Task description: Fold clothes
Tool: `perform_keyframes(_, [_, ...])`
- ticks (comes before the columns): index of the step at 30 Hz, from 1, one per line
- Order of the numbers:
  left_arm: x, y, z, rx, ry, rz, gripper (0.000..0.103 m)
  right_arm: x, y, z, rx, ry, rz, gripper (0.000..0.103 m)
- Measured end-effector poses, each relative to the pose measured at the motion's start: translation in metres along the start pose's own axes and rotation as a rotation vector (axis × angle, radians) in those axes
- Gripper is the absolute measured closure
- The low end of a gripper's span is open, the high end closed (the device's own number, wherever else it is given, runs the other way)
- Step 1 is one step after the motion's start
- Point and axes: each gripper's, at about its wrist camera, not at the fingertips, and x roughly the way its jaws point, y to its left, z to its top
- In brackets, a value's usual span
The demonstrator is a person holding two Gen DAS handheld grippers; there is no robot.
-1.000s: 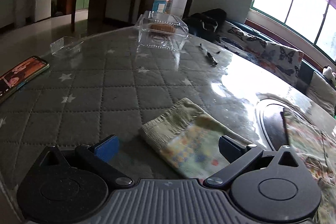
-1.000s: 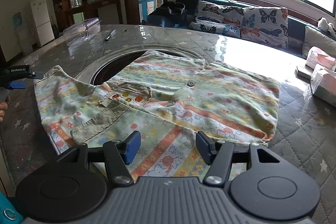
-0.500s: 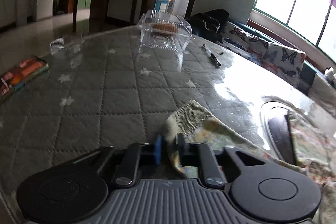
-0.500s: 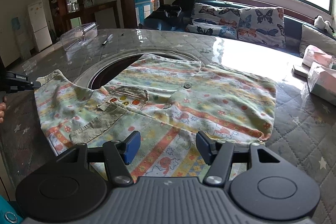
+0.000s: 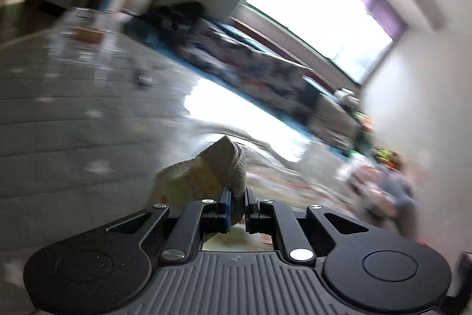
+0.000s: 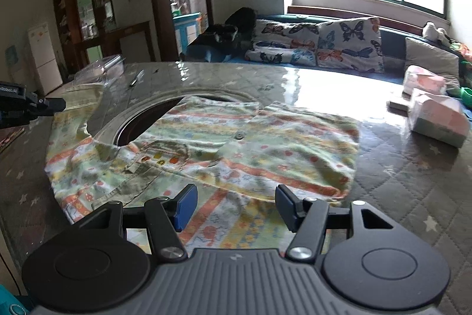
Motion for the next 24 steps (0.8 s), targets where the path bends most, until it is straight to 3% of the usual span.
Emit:
perform_keyframes(6, [0.027, -0.054, -0.006, 0.032, 0.101, -0.219, 0.094, -0.014, -0.019, -0.006, 0.05, -0.025, -0.039, 0.044])
perform_keyframes(11, [0.048, -0.096, -0.021, 0.108, 0.182, -0.338, 0.094, -0.023, -0.033, -0.013, 0.091, -0.036, -0.071, 0.044])
perform_keyframes(19, [0.075, -0.121, -0.06, 0.199, 0.345, -0.41, 0.092, -0.025, -0.046, -0.018, 0.146, -0.033, -0.081, 0.045])
perform_keyframes(23, [0.081, -0.114, -0.072, 0.202, 0.409, -0.4, 0.081, -0.022, -0.045, -0.015, 0.16, -0.037, -0.073, 0.051])
perform_keyframes(24, [0.081, -0.112, -0.073, 0.205, 0.415, -0.394, 0.07, -0.022, -0.045, -0.014, 0.161, -0.035, -0.068, 0.051])
